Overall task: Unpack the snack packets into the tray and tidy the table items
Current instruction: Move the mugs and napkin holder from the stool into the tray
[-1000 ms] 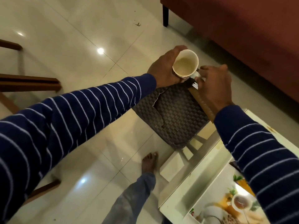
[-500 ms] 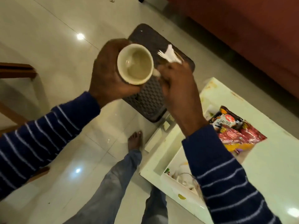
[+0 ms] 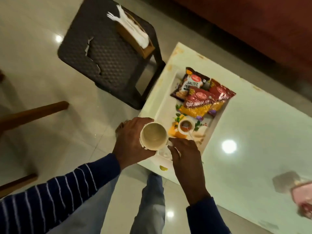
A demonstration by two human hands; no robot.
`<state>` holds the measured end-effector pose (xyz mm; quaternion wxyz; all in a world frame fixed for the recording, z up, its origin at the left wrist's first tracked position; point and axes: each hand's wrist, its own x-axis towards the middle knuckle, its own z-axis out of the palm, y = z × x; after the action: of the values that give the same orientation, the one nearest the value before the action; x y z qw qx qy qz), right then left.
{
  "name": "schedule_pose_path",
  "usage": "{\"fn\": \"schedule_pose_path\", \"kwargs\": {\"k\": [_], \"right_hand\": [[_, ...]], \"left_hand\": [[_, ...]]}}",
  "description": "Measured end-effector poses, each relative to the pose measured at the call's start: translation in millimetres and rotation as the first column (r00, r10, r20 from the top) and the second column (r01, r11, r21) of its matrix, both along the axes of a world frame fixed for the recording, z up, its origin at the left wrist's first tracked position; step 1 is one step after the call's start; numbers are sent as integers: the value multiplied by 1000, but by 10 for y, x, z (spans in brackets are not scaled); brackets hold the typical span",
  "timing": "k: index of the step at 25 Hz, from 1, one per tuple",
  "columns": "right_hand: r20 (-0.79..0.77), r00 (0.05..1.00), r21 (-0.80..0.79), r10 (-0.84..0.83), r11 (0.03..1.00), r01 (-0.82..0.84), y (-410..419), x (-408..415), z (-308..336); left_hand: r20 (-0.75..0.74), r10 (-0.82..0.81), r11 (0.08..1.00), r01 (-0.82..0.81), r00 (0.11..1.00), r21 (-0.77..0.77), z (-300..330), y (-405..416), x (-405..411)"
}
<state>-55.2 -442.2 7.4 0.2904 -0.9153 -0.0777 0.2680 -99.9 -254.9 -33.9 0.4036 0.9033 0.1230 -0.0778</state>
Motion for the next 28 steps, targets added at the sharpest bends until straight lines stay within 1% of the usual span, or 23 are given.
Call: {"fn": "schedule_pose_path", "kwargs": {"k": [2, 5, 7, 13, 15, 18, 19, 24, 28], "right_hand": [[-27, 997, 14, -77, 997, 78, -187, -162, -102], [-86, 990, 12, -111, 994, 113, -338, -364, -242], [-133, 977, 31, -168, 984, 174, -381, -463, -290], [-144, 955, 81, -261, 958, 274, -357, -593, -338], [-149, 960, 90, -237, 964, 251, -332, -608, -353], [-62, 994, 0, -95, 995, 95, -313, -603, -426], [-51, 996, -20, -70, 997, 69, -303, -606, -453], [-3, 998, -63, -63, 996, 62, -270, -608, -548], [101, 994, -111, 39, 993, -28, -244, -620, -626]], "left_hand": [[-30, -27, 1000, 27, 999, 3, -45, -196, -92], [-63, -79, 997, 80, 995, 14, -127, -353, -203], [-90, -98, 994, 101, 991, 28, -186, -420, -276], [-98, -37, 997, 42, 995, 58, -301, -468, -398], [-108, -30, 998, 36, 994, 58, -327, -448, -415], [-110, -36, 997, 43, 993, 61, -374, -398, -423], [-111, -39, 997, 46, 993, 65, -394, -385, -425], [-123, -59, 997, 66, 991, 51, -521, -343, -411], [-109, -99, 993, 105, 989, 51, -604, -306, -433]]}}
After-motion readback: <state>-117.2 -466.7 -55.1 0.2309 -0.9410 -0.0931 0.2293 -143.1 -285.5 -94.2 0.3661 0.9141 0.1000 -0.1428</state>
